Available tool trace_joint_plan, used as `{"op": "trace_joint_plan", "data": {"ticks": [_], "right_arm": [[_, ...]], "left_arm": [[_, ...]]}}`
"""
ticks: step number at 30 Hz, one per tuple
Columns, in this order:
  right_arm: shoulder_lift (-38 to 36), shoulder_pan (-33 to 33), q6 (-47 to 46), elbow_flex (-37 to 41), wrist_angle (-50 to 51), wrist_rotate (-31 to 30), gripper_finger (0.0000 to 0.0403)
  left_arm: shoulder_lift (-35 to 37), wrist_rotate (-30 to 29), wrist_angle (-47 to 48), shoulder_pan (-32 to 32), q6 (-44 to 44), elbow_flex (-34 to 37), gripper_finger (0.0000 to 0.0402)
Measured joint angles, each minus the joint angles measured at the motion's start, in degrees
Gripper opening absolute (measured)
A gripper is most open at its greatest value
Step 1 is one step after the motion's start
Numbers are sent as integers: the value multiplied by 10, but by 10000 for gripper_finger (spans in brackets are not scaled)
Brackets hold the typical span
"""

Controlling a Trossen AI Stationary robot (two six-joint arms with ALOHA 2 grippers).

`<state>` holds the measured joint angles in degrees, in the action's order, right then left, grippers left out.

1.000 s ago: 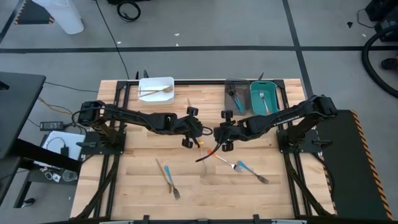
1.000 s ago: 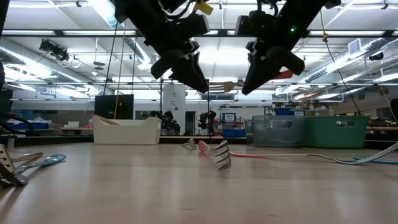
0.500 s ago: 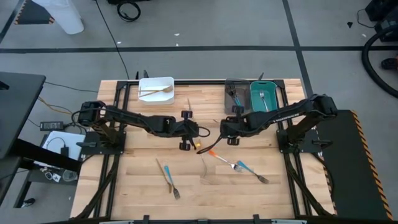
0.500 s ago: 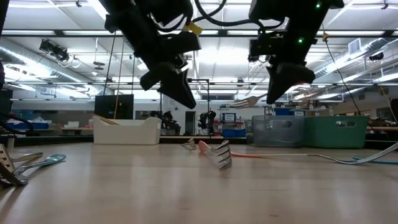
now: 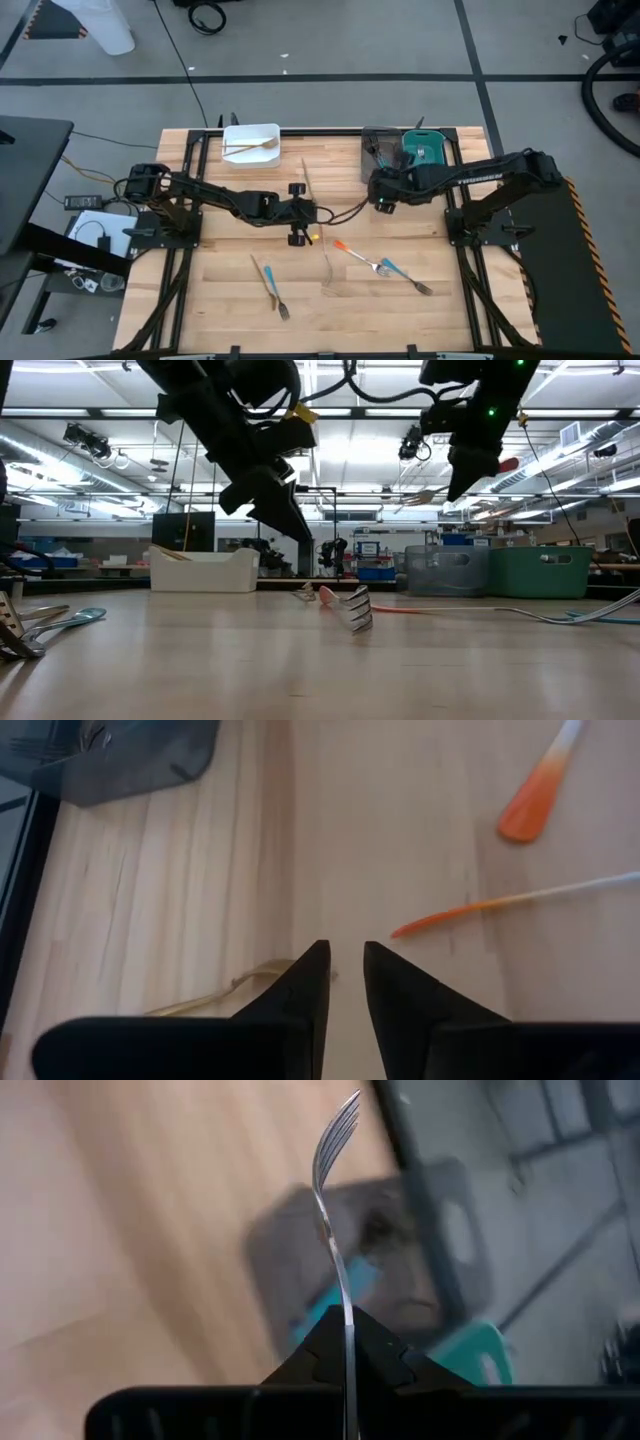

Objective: Sort silverware by color (type)
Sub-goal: Put the center orange fork into the green bin

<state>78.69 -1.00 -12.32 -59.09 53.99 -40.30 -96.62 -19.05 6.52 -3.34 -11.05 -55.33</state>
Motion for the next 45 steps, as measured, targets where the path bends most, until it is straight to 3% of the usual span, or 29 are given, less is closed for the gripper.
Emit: {"op": "trace_joint_plan", "data": {"ticks": [8, 22, 32, 39, 45], "right_arm": [[-38, -85, -74, 15, 47, -27, 10], [-58, -241, -149, 88, 25, -53, 10], [-57, -300, -97, 154, -54, -67, 10], [-57, -315, -2, 220, -143, -56, 10], [-56, -318, 5, 248, -165, -46, 12]], "left_arm": [[0, 1, -1, -11, 30, 0, 73], [0, 1, 2, -12, 29, 0, 73], [0, 0, 2, -11, 29, 0, 73], [0, 0, 2, -10, 29, 0, 73], [0, 0, 7, -10, 28, 0, 73]]}}
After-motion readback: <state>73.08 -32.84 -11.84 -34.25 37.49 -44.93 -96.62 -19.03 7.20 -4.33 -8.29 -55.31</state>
